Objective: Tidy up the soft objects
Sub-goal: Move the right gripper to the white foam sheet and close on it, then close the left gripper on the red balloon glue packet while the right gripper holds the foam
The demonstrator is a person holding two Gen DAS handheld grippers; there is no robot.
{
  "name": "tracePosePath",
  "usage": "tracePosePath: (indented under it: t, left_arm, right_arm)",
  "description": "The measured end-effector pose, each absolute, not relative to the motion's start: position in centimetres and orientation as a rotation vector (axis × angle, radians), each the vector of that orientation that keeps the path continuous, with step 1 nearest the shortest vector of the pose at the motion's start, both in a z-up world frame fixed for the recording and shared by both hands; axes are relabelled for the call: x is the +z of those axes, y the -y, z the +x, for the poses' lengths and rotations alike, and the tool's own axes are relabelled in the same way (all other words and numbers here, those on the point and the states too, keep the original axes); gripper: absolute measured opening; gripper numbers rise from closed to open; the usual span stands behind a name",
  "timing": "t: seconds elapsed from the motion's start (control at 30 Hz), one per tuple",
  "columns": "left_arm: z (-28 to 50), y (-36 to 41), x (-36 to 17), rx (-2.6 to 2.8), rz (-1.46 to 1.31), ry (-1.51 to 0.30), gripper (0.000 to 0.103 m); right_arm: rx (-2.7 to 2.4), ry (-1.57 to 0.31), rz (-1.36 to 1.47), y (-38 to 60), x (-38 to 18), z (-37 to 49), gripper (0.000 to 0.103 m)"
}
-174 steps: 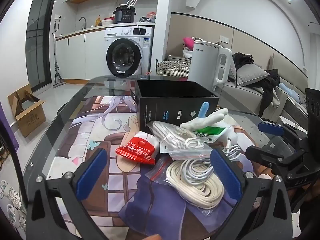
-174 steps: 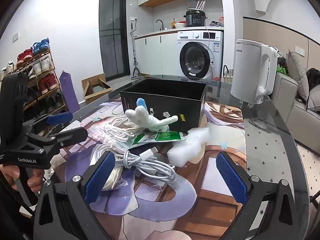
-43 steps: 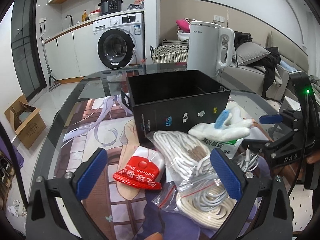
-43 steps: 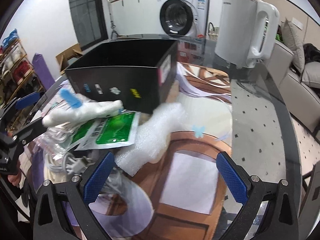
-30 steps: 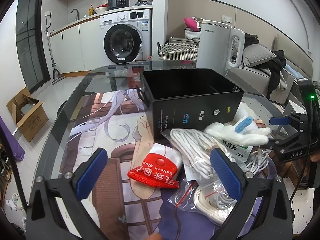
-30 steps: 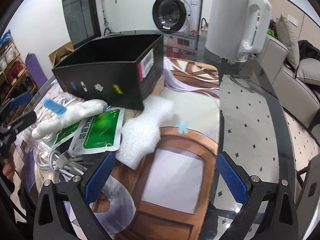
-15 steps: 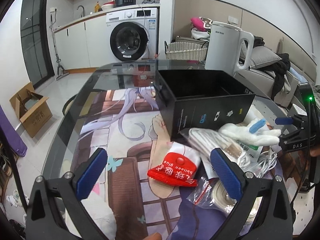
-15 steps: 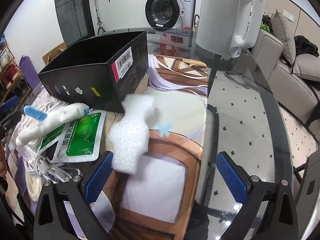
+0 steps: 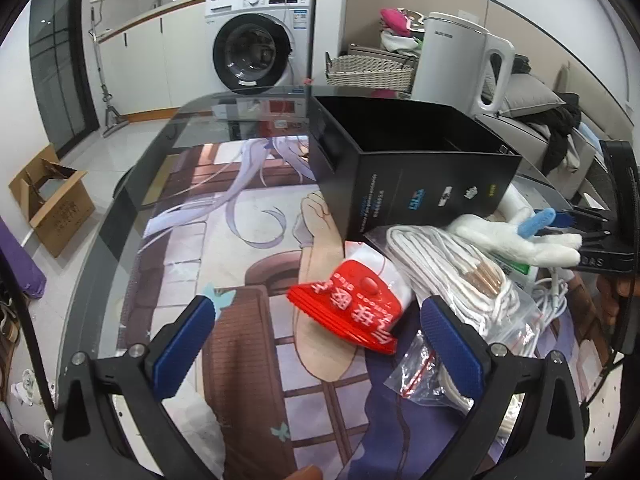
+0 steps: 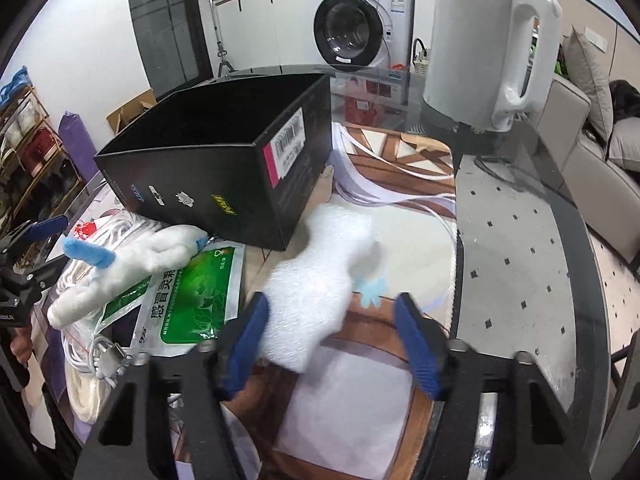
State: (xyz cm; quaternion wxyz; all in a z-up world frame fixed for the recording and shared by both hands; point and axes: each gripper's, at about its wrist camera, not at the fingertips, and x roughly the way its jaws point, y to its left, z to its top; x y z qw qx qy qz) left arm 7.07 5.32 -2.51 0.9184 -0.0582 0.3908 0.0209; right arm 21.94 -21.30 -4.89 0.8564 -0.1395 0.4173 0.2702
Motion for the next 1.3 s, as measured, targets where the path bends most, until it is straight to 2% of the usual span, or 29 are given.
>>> tracePosePath:
  t: [0.03, 0.57, 1.3]
  left_arm:
    - [7.0, -5.3, -2.5, 0.040, -0.119, -0.808, 0.103]
    - [7.3, -8.6, -3.3, 0.225, -0.204, -0.825, 0.103]
    - [9.3, -7.7, -3.6, 0.146, -0.251, -0.876, 0.103]
  right_arm:
    - [0.574, -0.874, -0.297, 21.3, -4.8, 21.8, 0.039]
    - [0.602, -0.799, -0.297, 23.3, -3.2, 17.5, 0.038]
    - [0.613, -0.767, -0.296, 23.3, -2.3, 16.8, 0.038]
